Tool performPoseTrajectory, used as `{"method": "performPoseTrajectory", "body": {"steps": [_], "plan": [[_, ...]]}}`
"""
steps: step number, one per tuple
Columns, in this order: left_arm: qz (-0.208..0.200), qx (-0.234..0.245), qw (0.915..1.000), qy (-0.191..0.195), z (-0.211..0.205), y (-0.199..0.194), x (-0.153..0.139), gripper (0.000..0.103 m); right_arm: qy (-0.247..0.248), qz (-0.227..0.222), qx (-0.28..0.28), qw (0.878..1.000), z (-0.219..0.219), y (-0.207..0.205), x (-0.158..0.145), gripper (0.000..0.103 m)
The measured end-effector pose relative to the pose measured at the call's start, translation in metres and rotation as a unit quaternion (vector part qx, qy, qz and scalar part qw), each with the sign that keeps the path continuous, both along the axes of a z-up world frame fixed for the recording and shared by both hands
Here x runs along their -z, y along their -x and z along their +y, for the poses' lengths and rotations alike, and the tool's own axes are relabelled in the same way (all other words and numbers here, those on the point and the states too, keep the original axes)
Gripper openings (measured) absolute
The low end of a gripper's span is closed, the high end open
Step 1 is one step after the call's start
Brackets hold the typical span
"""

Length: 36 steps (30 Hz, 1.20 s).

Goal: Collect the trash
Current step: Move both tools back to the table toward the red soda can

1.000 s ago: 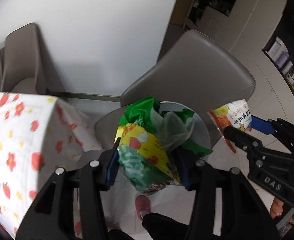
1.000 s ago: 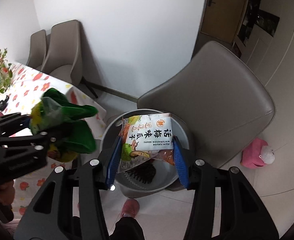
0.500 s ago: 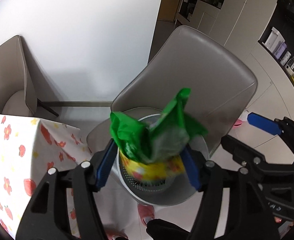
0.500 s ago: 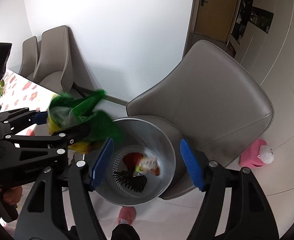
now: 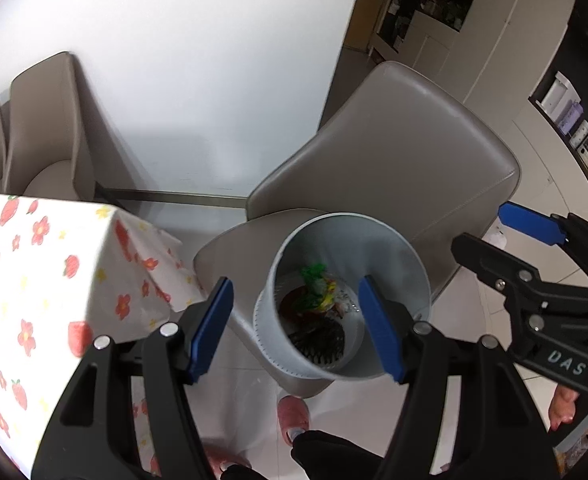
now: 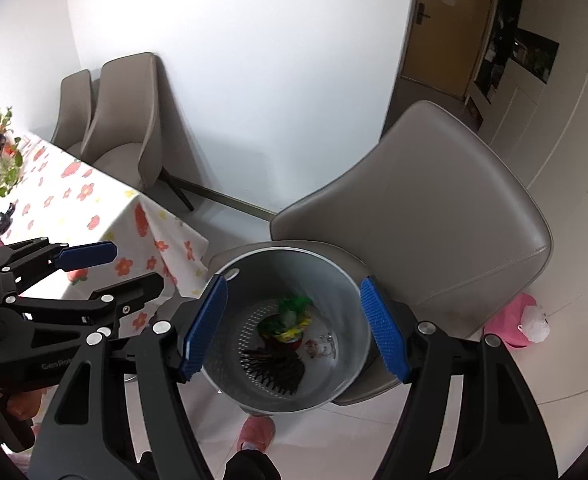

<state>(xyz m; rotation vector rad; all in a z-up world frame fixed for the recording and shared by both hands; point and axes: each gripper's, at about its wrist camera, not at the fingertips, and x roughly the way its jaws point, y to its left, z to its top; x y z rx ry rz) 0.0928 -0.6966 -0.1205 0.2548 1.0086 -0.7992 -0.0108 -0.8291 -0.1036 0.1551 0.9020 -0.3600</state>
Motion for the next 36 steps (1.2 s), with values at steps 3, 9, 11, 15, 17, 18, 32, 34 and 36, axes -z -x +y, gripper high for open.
{"method": "performPoseTrajectory", "body": {"steps": [3, 9, 11, 15, 17, 18, 32, 34, 36], "plan": [[-0.006, -0.024, 0.9997, -0.001, 0.024, -0.002, -0.005, 0.065, 0.000, 0.000, -0.023, 1.000, 0.018, -0.007, -0.003, 0.067], [-0.018, -0.106, 0.9941, -0.006, 0.096, -0.009, -0.014, 0.071, 0.001, -0.004, -0.094, 0.996, 0.071, -0.035, -0.009, 0.067], [-0.020, -0.139, 0.9901, -0.009, 0.124, -0.011, -0.016, 0.071, 0.000, -0.006, -0.125, 0.992, 0.096, -0.049, -0.012, 0.067], [-0.018, -0.216, 0.9761, -0.015, 0.190, -0.015, -0.021, 0.071, -0.003, -0.009, -0.186, 0.982, 0.146, -0.073, -0.016, 0.067], [-0.017, -0.256, 0.9664, -0.015, 0.226, -0.017, -0.024, 0.071, -0.004, -0.010, -0.219, 0.976, 0.176, -0.085, -0.018, 0.067], [-0.017, -0.276, 0.9608, -0.016, 0.245, -0.017, -0.025, 0.071, -0.005, -0.009, -0.237, 0.972, 0.192, -0.091, -0.019, 0.067], [-0.027, -0.453, 0.8906, -0.035, 0.477, -0.004, -0.035, 0.071, -0.025, -0.010, -0.395, 0.918, 0.420, -0.143, -0.026, 0.067], [-0.031, -0.456, 0.8885, -0.034, 0.502, -0.007, -0.037, 0.071, -0.024, -0.012, -0.400, 0.916, 0.448, -0.147, -0.027, 0.067], [-0.035, -0.456, 0.8886, -0.033, 0.522, -0.012, -0.038, 0.071, -0.022, -0.013, -0.400, 0.916, 0.470, -0.152, -0.028, 0.067]]}}
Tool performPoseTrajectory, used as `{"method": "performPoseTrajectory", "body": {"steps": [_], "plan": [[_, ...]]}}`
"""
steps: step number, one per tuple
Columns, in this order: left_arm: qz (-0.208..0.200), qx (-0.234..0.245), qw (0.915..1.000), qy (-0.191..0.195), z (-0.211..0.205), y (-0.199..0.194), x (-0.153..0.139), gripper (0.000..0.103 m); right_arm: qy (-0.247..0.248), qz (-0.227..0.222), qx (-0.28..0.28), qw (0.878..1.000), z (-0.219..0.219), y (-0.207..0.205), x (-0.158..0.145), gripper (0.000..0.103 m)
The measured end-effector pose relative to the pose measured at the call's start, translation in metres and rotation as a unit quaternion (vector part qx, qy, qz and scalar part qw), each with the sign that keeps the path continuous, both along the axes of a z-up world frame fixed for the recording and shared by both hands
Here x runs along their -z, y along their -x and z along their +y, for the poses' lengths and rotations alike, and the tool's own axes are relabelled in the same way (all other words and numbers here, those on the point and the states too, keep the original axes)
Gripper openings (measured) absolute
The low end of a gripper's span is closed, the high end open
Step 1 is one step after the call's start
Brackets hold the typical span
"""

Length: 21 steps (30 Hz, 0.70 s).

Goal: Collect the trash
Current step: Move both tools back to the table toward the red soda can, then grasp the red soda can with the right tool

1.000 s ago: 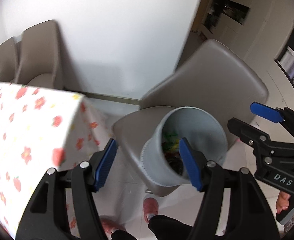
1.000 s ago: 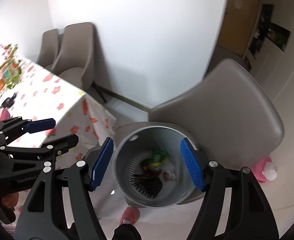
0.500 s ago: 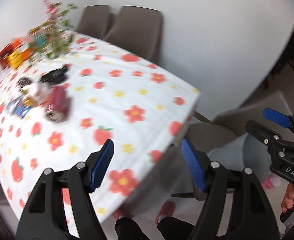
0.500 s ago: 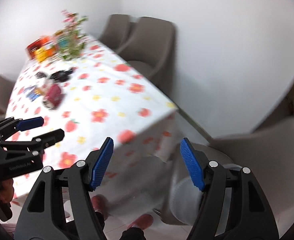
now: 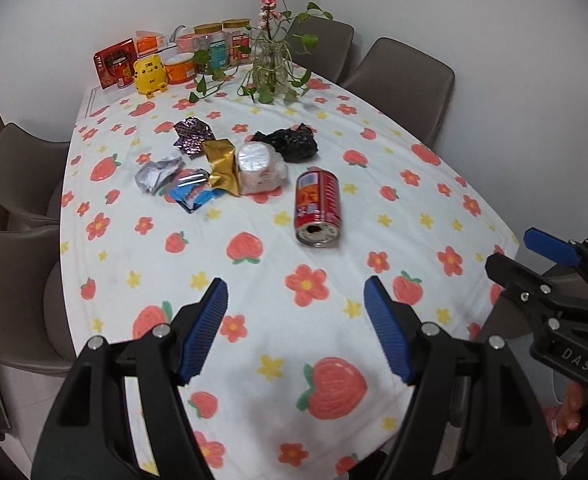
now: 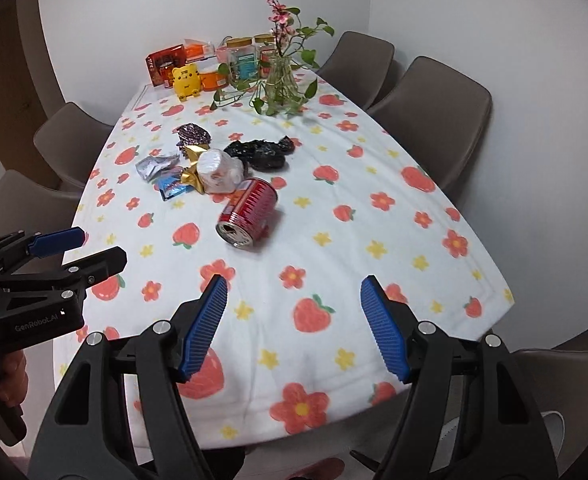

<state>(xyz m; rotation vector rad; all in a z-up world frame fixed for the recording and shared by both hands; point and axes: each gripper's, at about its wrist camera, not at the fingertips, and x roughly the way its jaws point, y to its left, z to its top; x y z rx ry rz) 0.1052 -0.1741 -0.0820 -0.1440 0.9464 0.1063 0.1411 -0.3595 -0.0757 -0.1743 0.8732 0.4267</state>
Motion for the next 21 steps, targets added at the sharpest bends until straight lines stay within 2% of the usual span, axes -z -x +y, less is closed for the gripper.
{"method": "performPoseTrajectory", "body": {"steps": [8, 18, 21], "plan": [[-0.008, 0.013, 0.9998, -0.009, 0.050, -0.037, 0.006, 0.071, 0.006, 0.001, 0.027, 1.000, 0.064, -0.028, 0.012, 0.067], [0.004, 0.009, 0.9999, 0.001, 0.079, -0.091, 0.032, 0.071, 0.028, 0.028, 0.030, 0.999, 0.103, -0.078, 0.050, 0.067], [0.012, 0.014, 0.9998, -0.006, 0.085, -0.099, 0.041, 0.071, 0.036, 0.034, 0.034, 0.998, 0.110, -0.090, 0.063, 0.070]]}}
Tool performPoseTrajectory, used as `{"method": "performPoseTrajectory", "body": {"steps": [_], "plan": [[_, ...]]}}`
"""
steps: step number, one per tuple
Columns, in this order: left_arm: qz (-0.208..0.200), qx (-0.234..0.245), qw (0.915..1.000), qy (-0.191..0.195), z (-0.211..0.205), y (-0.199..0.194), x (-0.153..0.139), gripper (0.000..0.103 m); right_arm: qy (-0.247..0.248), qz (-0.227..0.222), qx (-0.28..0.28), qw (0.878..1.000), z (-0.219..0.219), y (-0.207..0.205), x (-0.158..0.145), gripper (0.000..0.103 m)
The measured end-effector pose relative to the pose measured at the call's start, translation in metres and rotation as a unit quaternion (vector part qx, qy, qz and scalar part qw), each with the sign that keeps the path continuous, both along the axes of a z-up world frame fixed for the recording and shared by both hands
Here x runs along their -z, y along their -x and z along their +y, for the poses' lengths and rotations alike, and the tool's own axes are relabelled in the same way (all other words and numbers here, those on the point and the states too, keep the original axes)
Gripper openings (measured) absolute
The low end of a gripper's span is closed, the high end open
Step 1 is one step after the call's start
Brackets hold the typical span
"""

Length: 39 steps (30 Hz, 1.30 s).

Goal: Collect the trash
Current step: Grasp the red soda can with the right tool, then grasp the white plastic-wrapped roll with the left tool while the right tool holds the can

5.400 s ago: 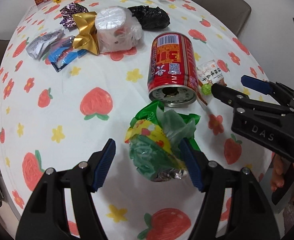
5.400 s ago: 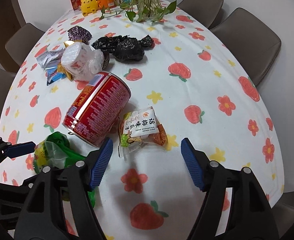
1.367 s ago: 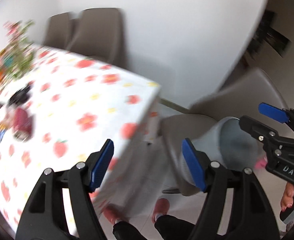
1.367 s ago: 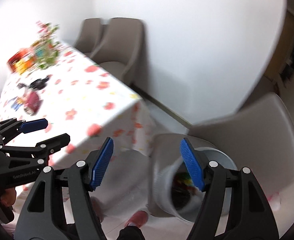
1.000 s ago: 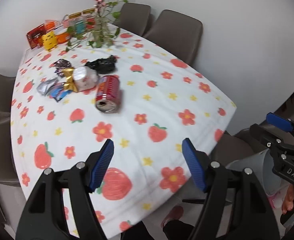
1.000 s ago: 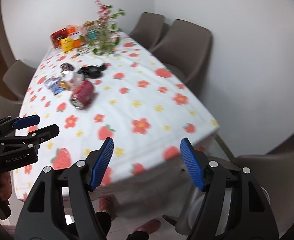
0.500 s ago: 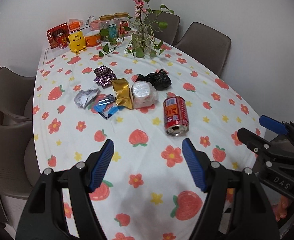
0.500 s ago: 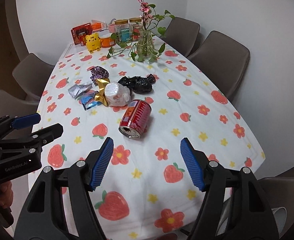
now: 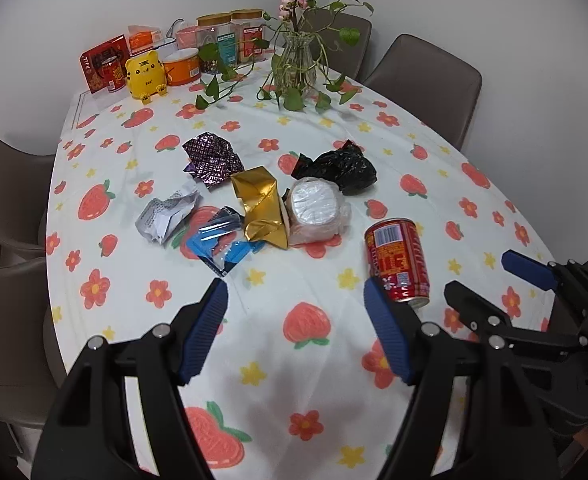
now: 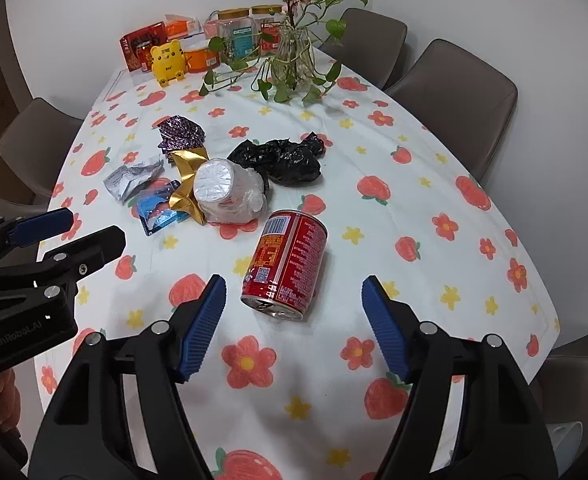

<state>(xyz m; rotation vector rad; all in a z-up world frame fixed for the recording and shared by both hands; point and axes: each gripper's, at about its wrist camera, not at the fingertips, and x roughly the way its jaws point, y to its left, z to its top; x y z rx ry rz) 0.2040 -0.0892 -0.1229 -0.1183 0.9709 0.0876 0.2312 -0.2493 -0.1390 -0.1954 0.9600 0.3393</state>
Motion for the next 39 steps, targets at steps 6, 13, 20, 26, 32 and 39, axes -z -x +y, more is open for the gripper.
{"method": "performPoseTrajectory", "body": {"steps": [6, 13, 20, 26, 32, 39], "plan": [[0.019, 0.000, 0.9998, 0.001, 0.012, -0.008, 0.024, 0.071, 0.010, 0.020, 0.014, 1.000, 0.014, -0.018, 0.036, 0.070], [0.044, 0.002, 0.9990, -0.001, 0.018, -0.013, 0.048, 0.071, 0.023, 0.034, 0.026, 0.999, 0.025, -0.031, 0.069, 0.070], [0.049, 0.000, 0.9988, -0.001, 0.020, -0.022, 0.055, 0.071, 0.034, 0.041, 0.019, 0.998, 0.033, -0.038, 0.083, 0.070], [0.050, 0.007, 0.9987, -0.002, 0.014, -0.035, 0.059, 0.071, 0.026, 0.046, 0.013, 0.999, 0.033, -0.046, 0.087, 0.067], [0.039, 0.020, 0.9990, 0.001, 0.003, -0.057, 0.057, 0.071, 0.022, 0.031, 0.019, 0.999, 0.022, -0.058, 0.078, 0.066], [0.020, 0.029, 0.9994, -0.003, -0.005, -0.098, 0.059, 0.071, 0.026, 0.019, 0.027, 0.999, 0.009, -0.079, 0.074, 0.066]]}}
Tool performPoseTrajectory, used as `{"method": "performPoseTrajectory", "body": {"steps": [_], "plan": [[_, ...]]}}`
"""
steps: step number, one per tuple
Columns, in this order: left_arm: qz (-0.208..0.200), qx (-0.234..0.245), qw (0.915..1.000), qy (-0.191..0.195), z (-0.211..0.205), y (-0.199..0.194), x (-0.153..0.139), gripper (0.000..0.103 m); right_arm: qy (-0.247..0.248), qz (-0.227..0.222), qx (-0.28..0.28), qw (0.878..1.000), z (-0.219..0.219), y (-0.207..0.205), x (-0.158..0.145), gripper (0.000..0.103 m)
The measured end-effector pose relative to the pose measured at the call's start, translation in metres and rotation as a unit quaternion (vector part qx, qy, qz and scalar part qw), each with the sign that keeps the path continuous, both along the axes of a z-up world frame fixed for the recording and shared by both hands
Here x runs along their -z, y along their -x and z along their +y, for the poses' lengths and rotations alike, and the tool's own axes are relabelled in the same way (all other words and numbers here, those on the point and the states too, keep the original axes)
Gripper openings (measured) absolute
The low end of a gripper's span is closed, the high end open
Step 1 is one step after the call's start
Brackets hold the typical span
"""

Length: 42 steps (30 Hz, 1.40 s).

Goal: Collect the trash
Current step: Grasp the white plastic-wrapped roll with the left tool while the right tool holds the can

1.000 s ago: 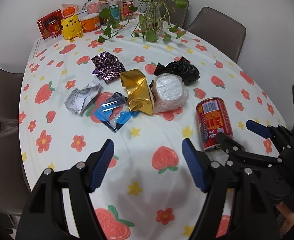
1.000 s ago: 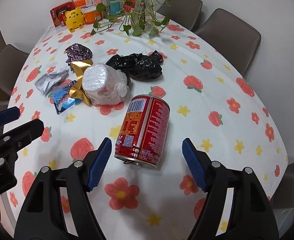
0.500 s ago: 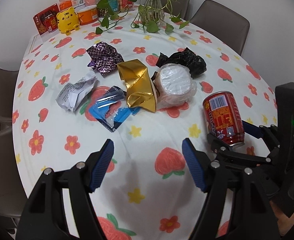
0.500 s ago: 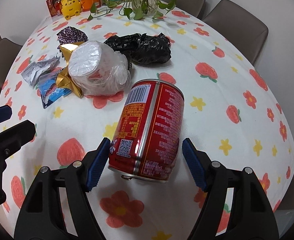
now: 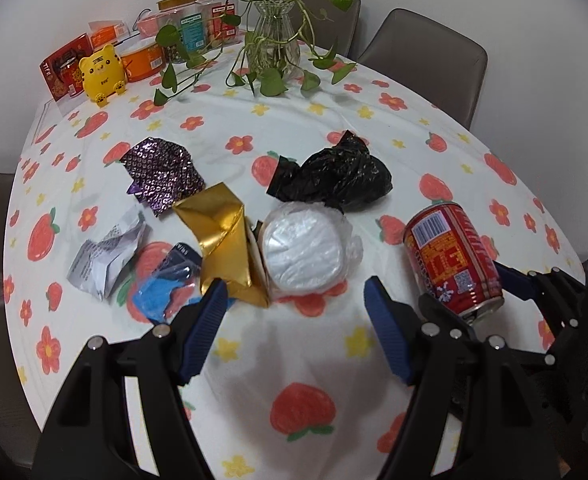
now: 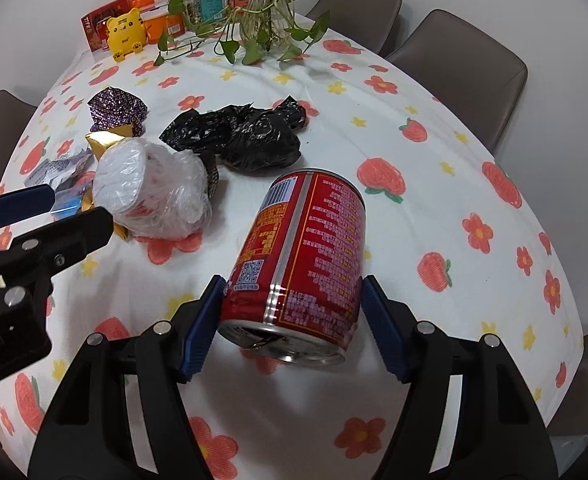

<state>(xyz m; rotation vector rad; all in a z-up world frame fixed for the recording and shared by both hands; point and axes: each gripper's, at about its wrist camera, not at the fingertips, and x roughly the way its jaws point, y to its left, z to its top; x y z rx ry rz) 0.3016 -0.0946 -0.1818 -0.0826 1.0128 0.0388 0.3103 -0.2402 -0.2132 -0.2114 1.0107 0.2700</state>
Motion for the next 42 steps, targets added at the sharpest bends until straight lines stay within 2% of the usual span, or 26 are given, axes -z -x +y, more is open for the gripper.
{"method": "performPoseTrajectory", "body": {"steps": [5, 6, 9, 16, 24, 31, 37, 42], "plan": [[0.006, 0.001, 1.0000, 0.007, -0.004, -0.023, 0.013, 0.071, 0.004, -0.003, 0.000, 1.000, -0.005, -0.008, 0.001, 0.066], [0.009, 0.000, 0.9999, 0.011, -0.004, -0.027, 0.016, 0.068, 0.005, -0.004, 0.000, 1.000, -0.005, -0.009, 0.001, 0.066], [0.009, 0.000, 0.9999, 0.008, -0.006, -0.033, 0.023, 0.050, 0.006, -0.004, 0.000, 1.000, -0.007, -0.011, 0.001, 0.066], [-0.003, 0.000, 1.0000, 0.006, -0.009, -0.022, 0.018, 0.045, 0.006, -0.008, -0.005, 1.000, -0.007, -0.009, -0.004, 0.066], [-0.020, -0.005, 0.9998, -0.005, -0.012, 0.016, -0.009, 0.045, 0.003, -0.024, -0.012, 1.000, -0.008, 0.012, -0.028, 0.066], [-0.032, -0.004, 0.9995, -0.008, -0.017, 0.064, -0.035, 0.045, -0.005, -0.037, -0.007, 0.999, -0.021, 0.051, -0.056, 0.066], [-0.039, 0.022, 0.9990, -0.009, -0.039, 0.106, -0.048, 0.045, -0.005, -0.051, 0.012, 0.999, -0.046, 0.094, -0.074, 0.066], [-0.045, 0.064, 0.9969, -0.008, -0.079, 0.132, -0.059, 0.045, -0.005, -0.065, 0.045, 0.997, -0.087, 0.128, -0.089, 0.066]]}}
